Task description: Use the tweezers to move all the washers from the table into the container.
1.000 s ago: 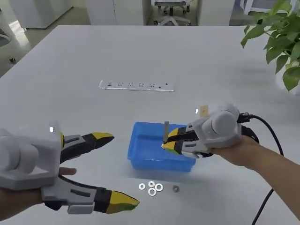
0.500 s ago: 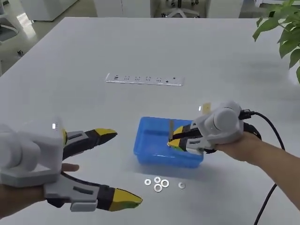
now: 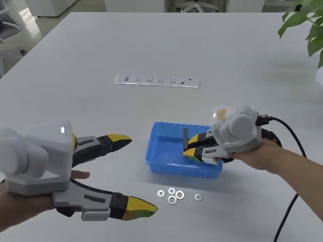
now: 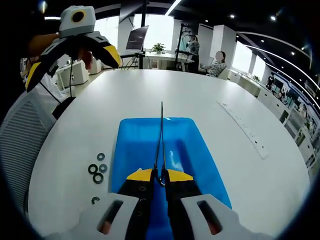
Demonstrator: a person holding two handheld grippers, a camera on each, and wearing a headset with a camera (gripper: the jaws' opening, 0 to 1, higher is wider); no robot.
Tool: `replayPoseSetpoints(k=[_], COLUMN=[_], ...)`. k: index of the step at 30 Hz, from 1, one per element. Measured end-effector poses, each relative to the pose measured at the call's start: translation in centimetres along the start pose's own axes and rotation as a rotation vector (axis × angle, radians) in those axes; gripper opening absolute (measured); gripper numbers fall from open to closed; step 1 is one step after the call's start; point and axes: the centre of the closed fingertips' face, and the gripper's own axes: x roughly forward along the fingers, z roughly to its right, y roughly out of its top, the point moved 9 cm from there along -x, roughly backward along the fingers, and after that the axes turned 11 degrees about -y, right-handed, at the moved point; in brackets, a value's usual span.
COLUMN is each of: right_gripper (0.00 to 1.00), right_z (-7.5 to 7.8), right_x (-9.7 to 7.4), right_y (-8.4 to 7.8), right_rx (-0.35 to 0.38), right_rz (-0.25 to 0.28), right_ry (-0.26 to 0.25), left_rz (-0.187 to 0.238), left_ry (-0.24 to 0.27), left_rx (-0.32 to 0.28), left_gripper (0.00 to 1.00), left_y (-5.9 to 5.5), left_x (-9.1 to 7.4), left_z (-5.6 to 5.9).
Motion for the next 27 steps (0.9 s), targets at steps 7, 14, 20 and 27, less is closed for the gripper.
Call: replayPoseSetpoints(k=[7,14,20,27], right_gripper=[0.10,0.10,0.10,0.10], right_z=[0.0,0.1,0.1,0.1], right_x=[0.2,0.1,0.1,0.0], right_y=[-0.2,-0.2,-0.2,-0.2], right_rx=[0.003,0.004,0.001,0.000], right_rz=[-0.005,-0.006,-0.007,-0.004], right_ry=[0.004,0.003,0.003,0.006], left_rz=[0.002,-0.012,-0.031,-0.050], left_ry=[-0.020,-0.035,-0.050,-0.071], left_rx=[0.016,0.061,0.105,0.142], left_gripper=[0.82,0.70,0.59,0.52], left_y=[0.3,1.2,2.0,2.7], left_x=[0.6,1.6,2.6,4.1], left_z=[-0.6,-2.0,-3.4,-5.0])
